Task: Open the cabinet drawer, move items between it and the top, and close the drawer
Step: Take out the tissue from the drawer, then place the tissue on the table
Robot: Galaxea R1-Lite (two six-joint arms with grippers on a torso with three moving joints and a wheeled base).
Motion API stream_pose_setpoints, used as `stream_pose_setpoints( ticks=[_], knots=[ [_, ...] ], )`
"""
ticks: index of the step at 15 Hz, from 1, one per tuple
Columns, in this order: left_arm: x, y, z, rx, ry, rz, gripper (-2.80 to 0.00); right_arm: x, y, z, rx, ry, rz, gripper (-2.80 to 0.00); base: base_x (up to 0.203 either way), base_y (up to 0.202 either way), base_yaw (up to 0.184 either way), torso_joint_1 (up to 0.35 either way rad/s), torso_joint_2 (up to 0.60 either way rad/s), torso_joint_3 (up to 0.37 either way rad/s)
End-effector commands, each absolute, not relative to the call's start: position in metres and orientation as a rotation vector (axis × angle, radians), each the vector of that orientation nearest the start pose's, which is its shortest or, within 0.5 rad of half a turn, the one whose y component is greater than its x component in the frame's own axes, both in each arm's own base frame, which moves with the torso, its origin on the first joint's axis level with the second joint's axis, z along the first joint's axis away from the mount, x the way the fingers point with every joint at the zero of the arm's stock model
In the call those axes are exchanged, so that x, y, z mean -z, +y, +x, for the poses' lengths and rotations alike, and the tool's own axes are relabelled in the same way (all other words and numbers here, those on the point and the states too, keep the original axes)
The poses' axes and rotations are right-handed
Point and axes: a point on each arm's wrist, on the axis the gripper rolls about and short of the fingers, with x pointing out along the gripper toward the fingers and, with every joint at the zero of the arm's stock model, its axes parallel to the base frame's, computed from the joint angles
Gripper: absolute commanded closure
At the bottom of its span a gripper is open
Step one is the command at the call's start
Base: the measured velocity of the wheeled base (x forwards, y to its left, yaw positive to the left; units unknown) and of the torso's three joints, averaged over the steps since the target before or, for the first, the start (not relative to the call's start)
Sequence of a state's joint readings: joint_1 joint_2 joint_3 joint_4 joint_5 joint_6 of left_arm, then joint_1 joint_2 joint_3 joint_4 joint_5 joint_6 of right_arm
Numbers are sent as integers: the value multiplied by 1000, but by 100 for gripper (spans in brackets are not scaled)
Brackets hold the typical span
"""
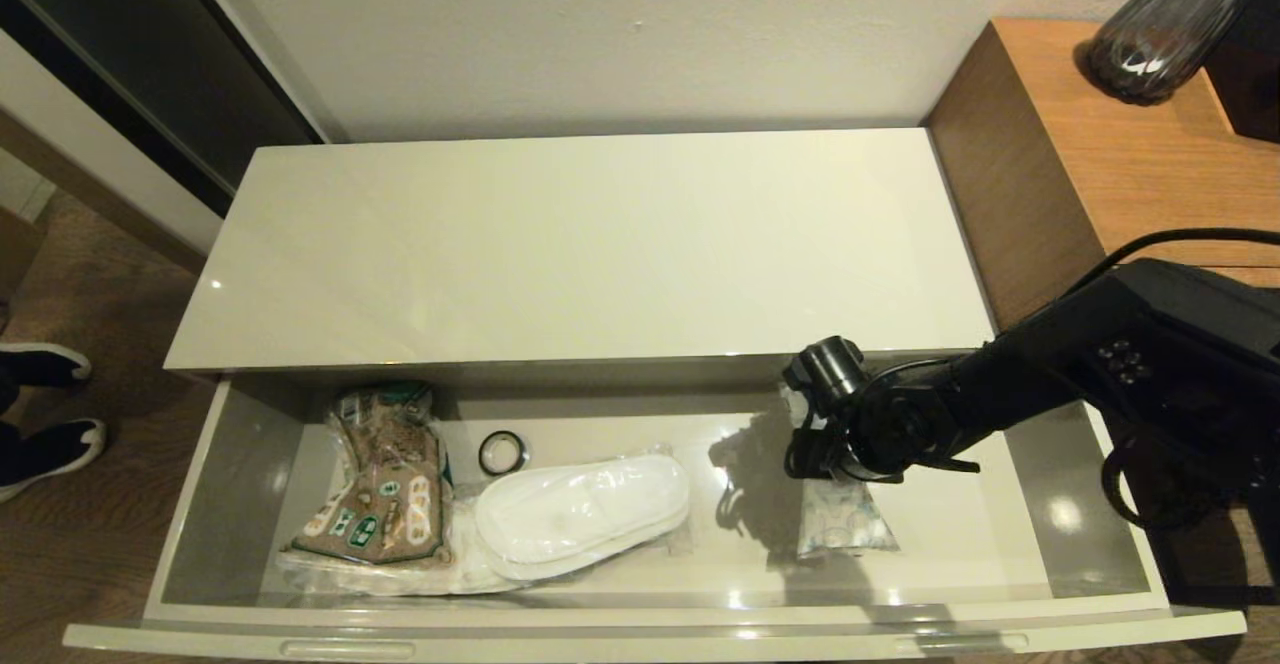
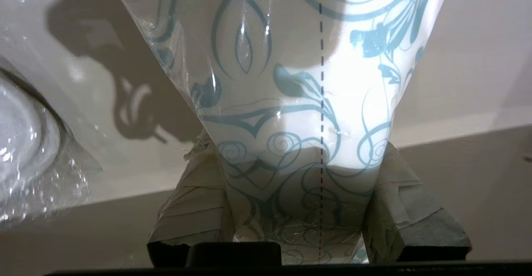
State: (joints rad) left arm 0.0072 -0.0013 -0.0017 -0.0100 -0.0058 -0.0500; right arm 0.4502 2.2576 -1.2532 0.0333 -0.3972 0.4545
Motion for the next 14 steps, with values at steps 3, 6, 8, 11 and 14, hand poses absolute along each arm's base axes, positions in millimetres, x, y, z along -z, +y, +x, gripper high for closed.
stream_pose_setpoints(
  ticks=[3, 6, 8, 11, 14],
  knots=[
    [-77, 0, -23, -1, -12, -51, 0, -67, 159, 347, 167, 910, 7, 0, 0, 0, 0, 0, 0, 0],
    [-77, 0, -23, -1, -12, -51, 0, -70, 152, 334, 166, 933, -13, 0, 0, 0, 0, 0, 0, 0],
    [-77, 0, -23, -1, -12, -51, 0, -73, 148, 324, 163, 941, -19, 0, 0, 0, 0, 0, 0, 0],
    [-77, 0, -23, -1, -12, -51, 0, -79, 150, 312, 141, 941, -14, 0, 0, 0, 0, 0, 0, 0],
    [-77, 0, -23, -1, -12, -51, 0, -88, 153, 305, 125, 923, -19, 0, 0, 0, 0, 0, 0, 0]
  ],
)
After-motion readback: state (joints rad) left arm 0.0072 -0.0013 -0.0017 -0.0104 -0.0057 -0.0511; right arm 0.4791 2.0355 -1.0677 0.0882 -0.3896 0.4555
